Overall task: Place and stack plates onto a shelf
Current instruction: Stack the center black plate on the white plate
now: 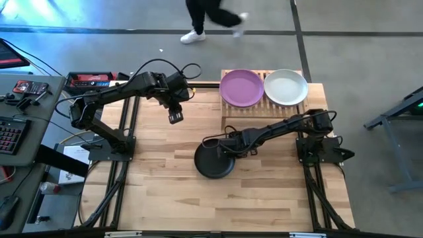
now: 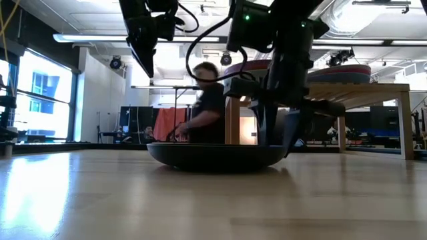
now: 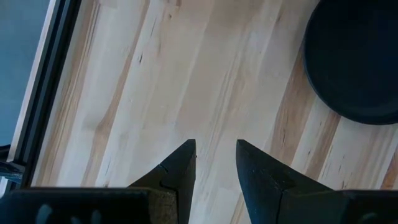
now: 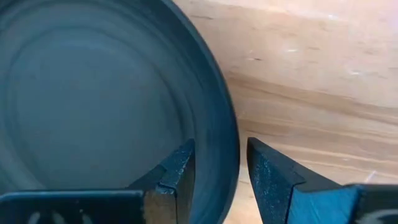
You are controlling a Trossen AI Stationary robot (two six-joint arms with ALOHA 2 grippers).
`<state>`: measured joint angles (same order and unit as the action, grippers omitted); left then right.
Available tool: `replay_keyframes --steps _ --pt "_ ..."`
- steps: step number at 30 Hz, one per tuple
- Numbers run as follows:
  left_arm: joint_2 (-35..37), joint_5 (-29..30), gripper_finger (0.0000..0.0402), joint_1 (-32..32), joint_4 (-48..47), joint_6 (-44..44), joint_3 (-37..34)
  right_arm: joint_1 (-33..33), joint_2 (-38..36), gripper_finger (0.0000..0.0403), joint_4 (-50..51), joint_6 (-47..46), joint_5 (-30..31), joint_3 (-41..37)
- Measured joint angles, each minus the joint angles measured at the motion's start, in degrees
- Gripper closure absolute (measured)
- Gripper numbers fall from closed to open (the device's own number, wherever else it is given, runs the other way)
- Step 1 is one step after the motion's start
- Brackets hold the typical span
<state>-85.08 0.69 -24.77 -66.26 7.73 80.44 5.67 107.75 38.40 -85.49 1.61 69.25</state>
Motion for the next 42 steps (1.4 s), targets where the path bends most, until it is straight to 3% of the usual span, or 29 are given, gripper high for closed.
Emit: replay_keyframes --steps 7,14,24,31,42 --pt "0.00 0.00 0.0300 0.02 0.43 0.02 -0.02 -0.02 1.67 0.0296 -0.58 0.39 -2.64 0.00" --pt "0.00 -0.02 0.0300 0.01 1.36 0.02 -0.02 -0.03 1.37 0.0392 -1.75 0.84 -3.80 0.05" --pt "0.00 -0.01 0.0300 0.02 1.95 0.02 -0.02 0.00 -1.34 0.0399 -0.74 1.08 -5.59 0.04" --pt "0.00 -0.02 0.0300 0.02 3.24 0.02 -0.02 0.00 -8.32 0.0403 2.18 1.73 -1.66 0.00" --pt "0.00 0.00 0.0300 0.02 3.41 0.02 -0.02 0.00 -21.00 0.0403 7.93 4.76 -1.19 -0.02"
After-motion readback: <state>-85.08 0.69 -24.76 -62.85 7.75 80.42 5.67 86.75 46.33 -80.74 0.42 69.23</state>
